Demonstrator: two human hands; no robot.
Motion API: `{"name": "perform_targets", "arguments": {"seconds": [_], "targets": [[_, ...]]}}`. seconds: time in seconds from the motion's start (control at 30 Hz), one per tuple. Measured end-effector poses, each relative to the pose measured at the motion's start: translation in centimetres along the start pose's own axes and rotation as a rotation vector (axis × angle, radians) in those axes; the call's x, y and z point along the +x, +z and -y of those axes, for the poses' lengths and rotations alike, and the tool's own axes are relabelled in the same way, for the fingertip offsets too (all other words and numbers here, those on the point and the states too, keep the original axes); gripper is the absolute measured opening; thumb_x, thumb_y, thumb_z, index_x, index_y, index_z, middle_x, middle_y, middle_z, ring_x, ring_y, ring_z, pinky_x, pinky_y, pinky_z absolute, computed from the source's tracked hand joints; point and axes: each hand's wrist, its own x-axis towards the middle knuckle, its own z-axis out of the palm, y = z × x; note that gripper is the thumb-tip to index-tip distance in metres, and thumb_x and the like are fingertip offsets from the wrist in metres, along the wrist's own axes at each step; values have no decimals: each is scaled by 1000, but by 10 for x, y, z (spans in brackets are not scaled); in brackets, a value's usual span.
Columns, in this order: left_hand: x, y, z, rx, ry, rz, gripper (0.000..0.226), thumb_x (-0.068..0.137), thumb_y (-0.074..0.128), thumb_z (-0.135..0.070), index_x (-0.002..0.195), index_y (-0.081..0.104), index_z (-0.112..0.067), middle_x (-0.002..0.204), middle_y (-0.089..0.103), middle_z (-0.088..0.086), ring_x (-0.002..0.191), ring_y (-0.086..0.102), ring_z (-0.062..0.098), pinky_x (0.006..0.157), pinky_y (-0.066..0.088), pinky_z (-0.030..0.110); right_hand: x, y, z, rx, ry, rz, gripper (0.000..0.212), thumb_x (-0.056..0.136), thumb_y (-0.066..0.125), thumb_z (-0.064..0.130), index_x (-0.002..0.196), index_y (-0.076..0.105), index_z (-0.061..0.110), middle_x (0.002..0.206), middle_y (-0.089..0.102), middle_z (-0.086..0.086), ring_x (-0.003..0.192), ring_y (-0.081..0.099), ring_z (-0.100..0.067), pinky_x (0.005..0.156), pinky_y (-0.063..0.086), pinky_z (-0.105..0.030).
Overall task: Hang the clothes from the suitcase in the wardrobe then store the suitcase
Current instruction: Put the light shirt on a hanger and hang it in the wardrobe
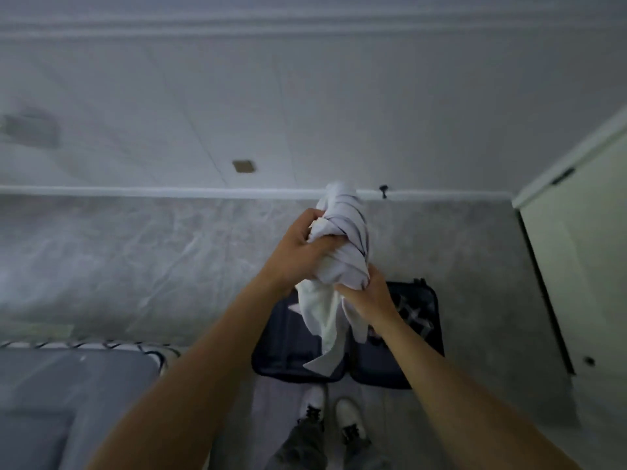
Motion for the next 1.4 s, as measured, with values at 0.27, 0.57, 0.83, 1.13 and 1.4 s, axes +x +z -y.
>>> {"name": "perform_targets", "arguments": {"seconds": [0.27, 0.57, 0.83, 1.13, 1.4], "targets": [[-123, -58, -25, -336, 58, -453, 25, 105, 53, -32, 119, 66, -16, 113, 72, 13, 102, 73, 29, 82, 62, 41, -47, 50, 105, -147, -147, 200, 33, 87, 76, 19, 119, 68, 18, 104, 73, 9, 93, 68, 0, 73, 54, -12], [-304, -124, 69, -425, 15, -937, 52, 110, 36, -35, 96, 70, 1, 87, 71, 22, 74, 68, 33, 73, 54, 43, -111, 175, 179, -73, -29, 388, 42, 77, 81, 27, 115, 65, 16, 105, 71, -1, 95, 69, -22, 85, 58, -35], [-480, -163, 160, -181, -34, -1220, 31, 99, 42, 6, 88, 67, -8, 78, 68, 8, 68, 65, 23, 70, 54, 48, -212, 327, 186, -54, 99, 542, 51, 70, 80, 20, 115, 67, 3, 107, 73, -11, 94, 70, -32, 79, 60, -39], [-671, -179, 222, 375, -87, -1093, 41, 82, 74, -28, 118, 56, -36, 116, 50, -15, 103, 55, 1, 83, 50, 23, -360, 497, 148, -120, 320, 769, 50, 71, 72, 20, 118, 70, 3, 112, 75, -16, 103, 70, -35, 85, 59, -44], [-761, -210, 238, 318, -31, -1512, 34, 97, 61, -47, 87, 69, -15, 85, 65, -4, 84, 61, 10, 75, 51, 36, -466, 586, 119, -284, 397, 868, 42, 79, 69, 25, 116, 70, 5, 111, 75, -17, 105, 69, -35, 97, 54, -46]]}}
